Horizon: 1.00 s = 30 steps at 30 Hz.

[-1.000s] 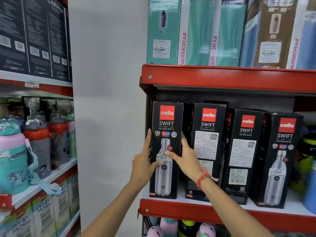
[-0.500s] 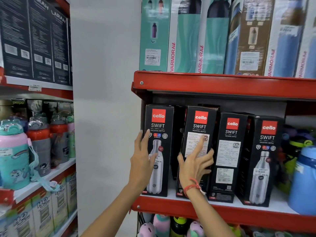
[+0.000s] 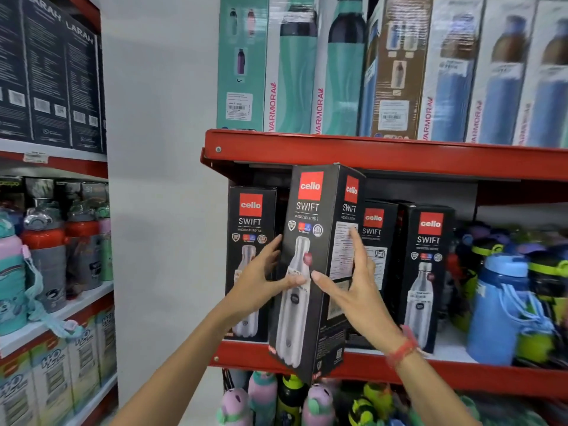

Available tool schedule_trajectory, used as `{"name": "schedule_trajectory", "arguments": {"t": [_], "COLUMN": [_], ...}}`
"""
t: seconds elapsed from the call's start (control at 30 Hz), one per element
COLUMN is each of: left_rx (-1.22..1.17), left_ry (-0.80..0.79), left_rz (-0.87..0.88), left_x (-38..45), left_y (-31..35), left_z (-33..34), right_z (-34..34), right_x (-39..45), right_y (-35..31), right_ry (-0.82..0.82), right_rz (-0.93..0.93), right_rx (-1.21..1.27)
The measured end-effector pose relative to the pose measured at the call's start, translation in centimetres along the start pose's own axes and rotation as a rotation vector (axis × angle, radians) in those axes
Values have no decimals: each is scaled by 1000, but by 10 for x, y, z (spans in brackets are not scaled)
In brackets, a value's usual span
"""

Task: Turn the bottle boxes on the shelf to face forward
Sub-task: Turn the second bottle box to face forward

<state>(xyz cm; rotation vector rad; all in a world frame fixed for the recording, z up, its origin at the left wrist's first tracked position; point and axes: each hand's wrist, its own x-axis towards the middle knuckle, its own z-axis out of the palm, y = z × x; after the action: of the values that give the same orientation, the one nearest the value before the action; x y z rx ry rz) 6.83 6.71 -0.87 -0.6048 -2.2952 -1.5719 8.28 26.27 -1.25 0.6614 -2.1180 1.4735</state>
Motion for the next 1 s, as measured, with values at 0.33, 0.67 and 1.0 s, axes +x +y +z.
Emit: {"name": "schedule_trajectory", "arguments": {"t": [0.33,0.67,1.0], "left_rx": [-24,69,133], "left_ry": [66,260,271], "left_rz": [77,84,12], "left_x": [-12,31,55], "left_y": [6,-21,-57], "left_z": [14,35,48], "right_z": [-34,-18,-1], "right_x": [16,70,79], "right_y": [2,29,66], "right_ry": [-391,-376,-304], "right_rz": [64,62,103], "right_rx": [166,23,-79]}}
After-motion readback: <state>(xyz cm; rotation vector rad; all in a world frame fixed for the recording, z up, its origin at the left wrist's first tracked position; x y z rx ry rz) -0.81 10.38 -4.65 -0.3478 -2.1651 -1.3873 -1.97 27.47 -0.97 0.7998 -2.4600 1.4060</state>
